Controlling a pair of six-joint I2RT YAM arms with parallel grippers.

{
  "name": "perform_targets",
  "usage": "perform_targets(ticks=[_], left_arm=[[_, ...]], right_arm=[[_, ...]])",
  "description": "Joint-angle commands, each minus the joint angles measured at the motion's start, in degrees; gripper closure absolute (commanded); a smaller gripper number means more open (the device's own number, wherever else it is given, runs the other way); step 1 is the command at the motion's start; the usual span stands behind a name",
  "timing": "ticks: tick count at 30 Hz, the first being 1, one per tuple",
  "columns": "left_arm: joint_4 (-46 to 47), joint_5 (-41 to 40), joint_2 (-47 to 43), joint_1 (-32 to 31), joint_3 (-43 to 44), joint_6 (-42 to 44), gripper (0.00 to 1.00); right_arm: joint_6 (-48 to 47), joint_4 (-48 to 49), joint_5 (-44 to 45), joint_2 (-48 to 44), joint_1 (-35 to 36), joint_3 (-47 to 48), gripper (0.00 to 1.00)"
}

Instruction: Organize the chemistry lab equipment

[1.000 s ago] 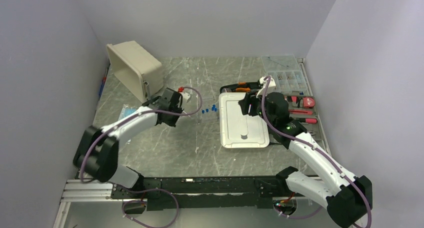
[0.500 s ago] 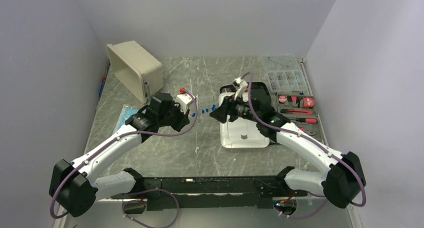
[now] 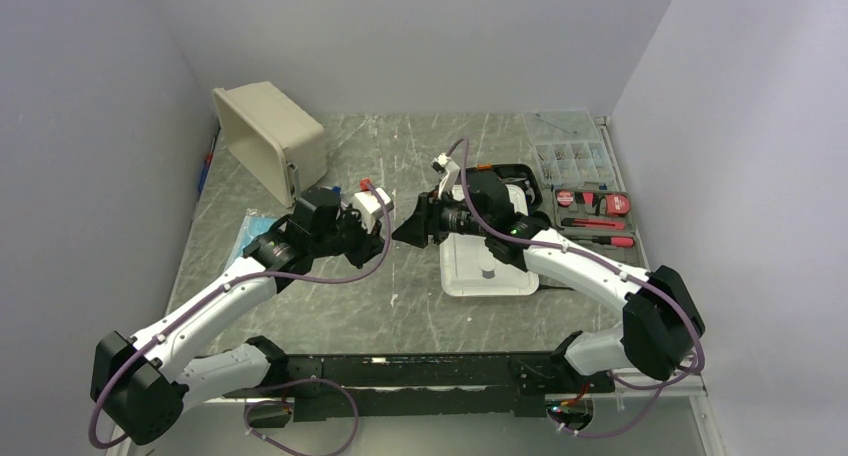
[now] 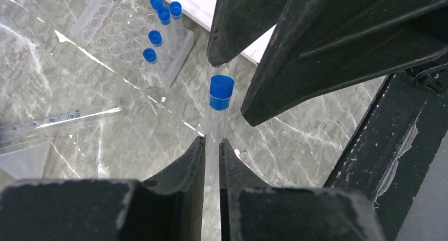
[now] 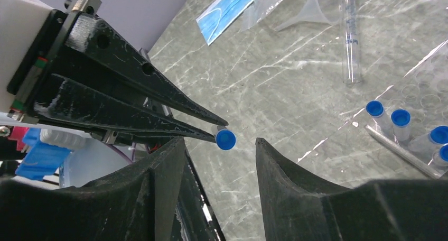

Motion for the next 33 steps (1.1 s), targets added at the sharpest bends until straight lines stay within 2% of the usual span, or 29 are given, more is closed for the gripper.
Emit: perform_targets(ticks=[1, 16, 30, 33], left_arm=[[2.2, 2.2, -1.6, -0.3, 0.1, -0.6, 0.92], [2.7, 2.5, -1.6, -0.3, 0.0, -0.7, 0.93], [2.7, 1.1, -1.5, -0.3, -0.1, -1.1, 0.93], [2.7, 0.8, -1.5, -0.3, 0.0, -1.2, 0.9]], right_arm=[[0.7, 3.3, -1.7, 0.5, 0.2, 2.9, 0.47], [2.3, 6.8, -3.5, 2.8, 0.6, 2.5, 0.64], [1.5, 6.3, -2.7, 3.9, 0.9, 2.9, 0.87], [1.0, 5.8, -1.8, 3.8, 0.9, 3.0, 0.92]])
